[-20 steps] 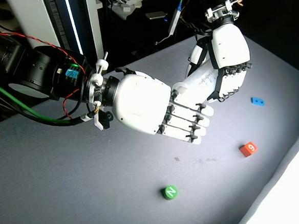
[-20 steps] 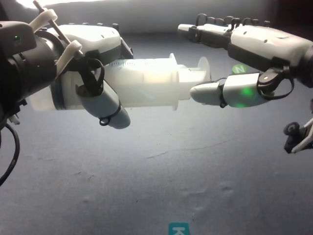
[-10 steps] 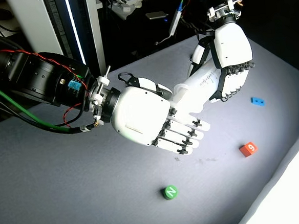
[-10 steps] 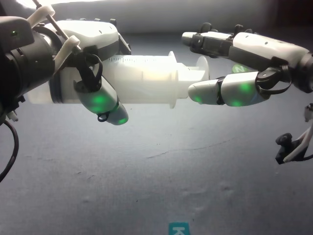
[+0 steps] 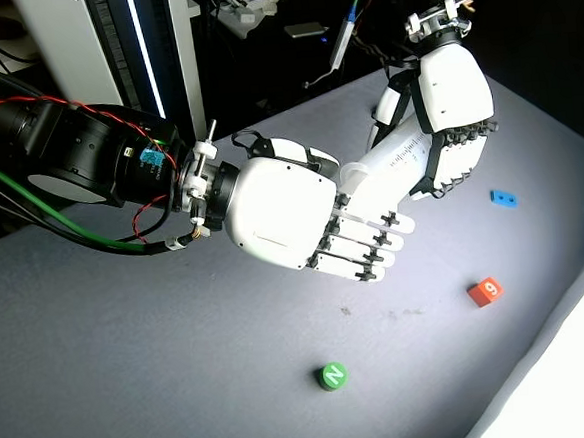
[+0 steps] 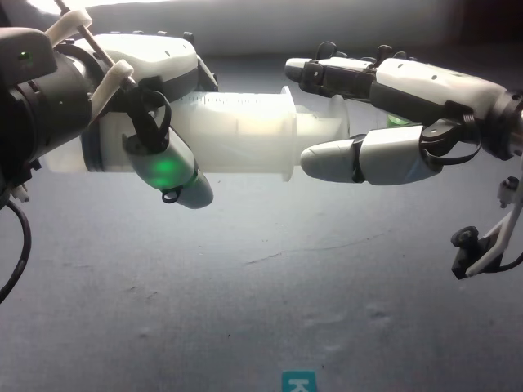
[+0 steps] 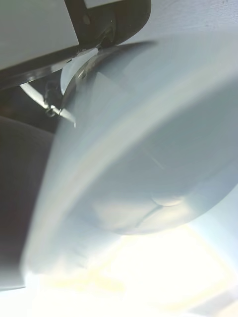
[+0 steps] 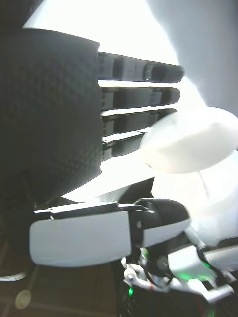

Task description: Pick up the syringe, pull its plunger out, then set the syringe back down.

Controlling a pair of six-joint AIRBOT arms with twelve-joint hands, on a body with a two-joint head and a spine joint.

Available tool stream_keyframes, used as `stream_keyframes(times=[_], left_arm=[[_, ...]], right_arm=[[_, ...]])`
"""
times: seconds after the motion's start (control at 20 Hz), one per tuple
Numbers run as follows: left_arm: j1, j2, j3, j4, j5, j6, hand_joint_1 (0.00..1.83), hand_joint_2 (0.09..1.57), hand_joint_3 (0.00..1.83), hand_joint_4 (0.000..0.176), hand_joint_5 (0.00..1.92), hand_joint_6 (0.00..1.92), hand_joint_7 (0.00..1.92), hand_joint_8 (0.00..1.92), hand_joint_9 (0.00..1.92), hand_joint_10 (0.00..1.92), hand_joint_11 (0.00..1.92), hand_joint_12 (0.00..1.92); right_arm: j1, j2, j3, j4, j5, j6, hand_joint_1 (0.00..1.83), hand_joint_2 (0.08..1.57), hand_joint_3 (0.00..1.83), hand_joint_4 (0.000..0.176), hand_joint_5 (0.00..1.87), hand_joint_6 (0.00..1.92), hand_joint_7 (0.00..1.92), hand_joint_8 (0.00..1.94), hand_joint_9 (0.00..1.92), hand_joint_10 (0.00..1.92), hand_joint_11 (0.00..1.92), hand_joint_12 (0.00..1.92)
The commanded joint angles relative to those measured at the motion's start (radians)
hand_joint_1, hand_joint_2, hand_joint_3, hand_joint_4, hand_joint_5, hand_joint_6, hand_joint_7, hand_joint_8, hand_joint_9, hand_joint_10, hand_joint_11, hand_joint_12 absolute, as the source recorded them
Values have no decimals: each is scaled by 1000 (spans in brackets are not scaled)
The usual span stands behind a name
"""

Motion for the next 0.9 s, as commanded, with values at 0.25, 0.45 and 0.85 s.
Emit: stream_keyframes(times=[0.25, 0.45, 0.85], left_arm=[[-19, 4, 8, 40, 16, -1, 1358, 1162, 1, 0, 974, 957, 793, 1238, 761, 1422, 678, 1413], [-25, 4, 9, 39, 12, -1, 1355, 1167, 1, 0, 969, 983, 773, 1233, 754, 1444, 688, 1463], [-36, 3, 11, 21, 5, -1, 1353, 1173, 0, 0, 956, 980, 763, 1264, 751, 1459, 688, 1474]], right_arm=[[-2, 3, 32, -12, 86, 30, 622, 1150, 4, 0, 91, 2, 185, 2, 188, 3, 0, 443], [-10, 3, 34, -15, 86, 36, 726, 1143, 3, 0, 238, 45, 311, 39, 307, 50, 0, 713], [-19, -8, 34, -98, 129, 95, 1007, 1223, 2, 0, 682, 1250, 477, 1096, 353, 1148, 70, 1506]])
